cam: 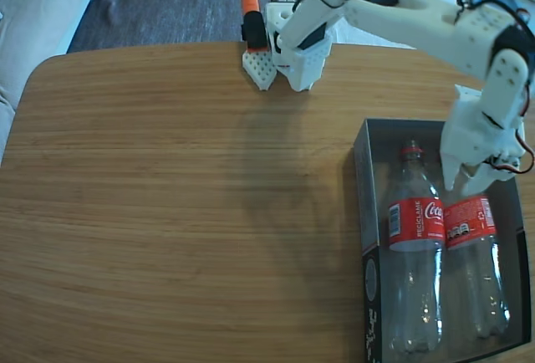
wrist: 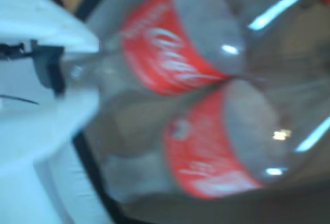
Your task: Grasp the bottles and put them in the box.
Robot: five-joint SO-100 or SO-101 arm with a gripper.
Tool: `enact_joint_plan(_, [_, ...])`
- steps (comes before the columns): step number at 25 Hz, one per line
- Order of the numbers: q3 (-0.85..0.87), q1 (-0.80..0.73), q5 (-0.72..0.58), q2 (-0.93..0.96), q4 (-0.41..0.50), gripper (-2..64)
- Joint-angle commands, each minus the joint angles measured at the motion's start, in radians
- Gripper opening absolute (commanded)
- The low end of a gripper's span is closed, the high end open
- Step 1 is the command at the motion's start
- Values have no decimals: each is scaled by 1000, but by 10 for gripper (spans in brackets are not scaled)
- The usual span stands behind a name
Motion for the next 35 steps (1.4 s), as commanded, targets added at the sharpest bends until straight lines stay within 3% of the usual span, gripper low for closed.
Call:
enact_joint_plan(1, [12,38,15,124,69,-4])
enact_joint_plan(17, [321,520,400,453,64,-4])
enact_joint_plan(25, [491,638,407,595,60,-4])
enact_joint_plan(35, [857,753,399,916,-54,-4])
